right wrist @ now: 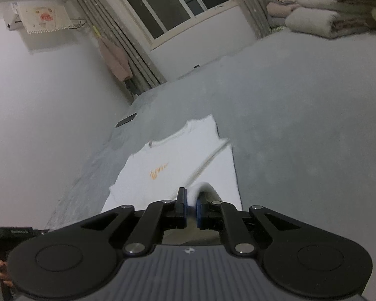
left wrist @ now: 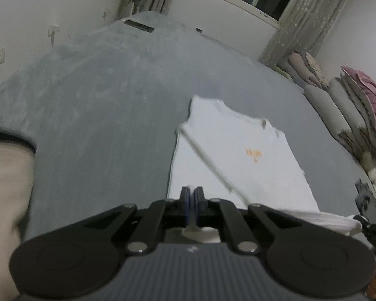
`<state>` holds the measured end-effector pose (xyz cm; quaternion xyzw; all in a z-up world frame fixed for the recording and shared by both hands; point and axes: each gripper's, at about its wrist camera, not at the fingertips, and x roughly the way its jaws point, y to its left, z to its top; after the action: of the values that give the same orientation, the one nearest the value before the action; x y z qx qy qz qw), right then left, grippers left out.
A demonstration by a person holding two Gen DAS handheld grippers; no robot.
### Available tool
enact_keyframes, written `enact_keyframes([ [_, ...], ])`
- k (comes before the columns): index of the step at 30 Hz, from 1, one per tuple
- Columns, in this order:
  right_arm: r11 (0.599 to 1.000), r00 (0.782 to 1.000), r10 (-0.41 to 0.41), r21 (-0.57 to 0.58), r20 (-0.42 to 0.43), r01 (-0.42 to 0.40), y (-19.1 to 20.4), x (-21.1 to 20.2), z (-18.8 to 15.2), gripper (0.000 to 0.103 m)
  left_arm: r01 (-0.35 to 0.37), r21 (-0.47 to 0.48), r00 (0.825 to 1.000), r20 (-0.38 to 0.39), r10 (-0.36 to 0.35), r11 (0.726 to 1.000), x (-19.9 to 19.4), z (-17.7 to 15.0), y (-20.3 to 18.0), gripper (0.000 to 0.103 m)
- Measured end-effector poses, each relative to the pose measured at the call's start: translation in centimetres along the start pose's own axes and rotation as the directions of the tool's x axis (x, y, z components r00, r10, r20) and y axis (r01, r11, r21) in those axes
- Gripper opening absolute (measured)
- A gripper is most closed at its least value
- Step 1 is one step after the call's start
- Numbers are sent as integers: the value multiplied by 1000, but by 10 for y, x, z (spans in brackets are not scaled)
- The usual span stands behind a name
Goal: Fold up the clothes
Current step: 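Grasp the hem with the right gripper and fold it up toward the collar, then release the folded hem and withdraw the open right gripper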
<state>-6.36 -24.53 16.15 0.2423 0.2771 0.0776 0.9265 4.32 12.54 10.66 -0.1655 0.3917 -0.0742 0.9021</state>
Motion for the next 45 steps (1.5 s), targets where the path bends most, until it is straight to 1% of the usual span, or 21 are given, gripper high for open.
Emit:
enact_keyframes([
  [4,998,998,-53,40,-27,54,-11,48,23,8,-55,-3,998,-35,55,998,49,26,-6,3],
  [7,993,992,-104,47,-76,108,-20,91,25,8,-96,5,993,-67,96,995,88,31,-1,4],
  [8,991,989,-118,44,-88,123,-22,103,25,8,-91,10,993,-71,91,996,97,31,2,4],
  [11,990,987,-131,45,-88,136,-27,128,21,8,-100,31,995,-10,100,995,99,29,14,6],
  [14,991,991,-120,42,-67,123,-33,132,20,8,-73,9,995,70,72,997,87,31,35,6],
  [17,994,994,-97,54,-47,99,-37,127,24,9,-41,62,996,85,36,997,84,28,34,7],
  [18,994,996,-83,69,-30,85,-39,124,26,11,-31,83,996,88,24,996,83,27,33,10],
  [20,991,997,-70,112,12,68,-41,117,28,18,-12,125,996,94,0,992,82,25,31,14],
  [22,986,995,-81,150,58,72,-44,111,31,39,7,166,995,98,-23,986,81,22,29,17],
  [25,985,987,-146,97,70,139,-45,105,31,39,17,199,995,91,-36,980,87,20,29,22],
  [28,990,988,-135,55,67,132,-48,103,32,39,46,222,995,76,-65,974,95,18,28,34],
  [30,989,987,-147,18,66,146,-48,104,31,39,60,232,995,66,-77,971,103,17,26,46],
  [33,987,989,-145,-71,31,147,-45,112,26,39,76,266,995,45,-91,961,114,13,19,49],
  [35,983,991,-130,-128,7,130,-41,119,21,39,77,277,996,25,-87,958,122,10,15,49],
  [37,978,992,-123,-173,-12,119,-37,126,18,39,73,290,997,4,-77,954,129,7,12,43],
  [38,974,992,-122,-197,-21,115,-35,129,16,39,67,297,998,-7,-68,952,132,4,11,27],
  [39,968,992,-127,-222,-29,117,-33,133,14,39,61,305,998,-17,-58,950,136,2,10,15],
  [41,958,991,-128,-265,-45,112,-29,140,10,39,32,328,999,0,-34,944,136,-1,7,7],
  [42,953,990,-127,-284,-53,107,-27,143,8,35,20,339,1000,10,-25,941,135,-2,5,6],
  [43,948,990,-126,-303,-61,102,-25,147,7,19,9,349,1000,19,-16,937,133,-3,3,6],
  [45,932,988,-149,-342,-49,123,-19,150,4,13,-20,363,999,36,8,932,129,-5,-2,5],
])
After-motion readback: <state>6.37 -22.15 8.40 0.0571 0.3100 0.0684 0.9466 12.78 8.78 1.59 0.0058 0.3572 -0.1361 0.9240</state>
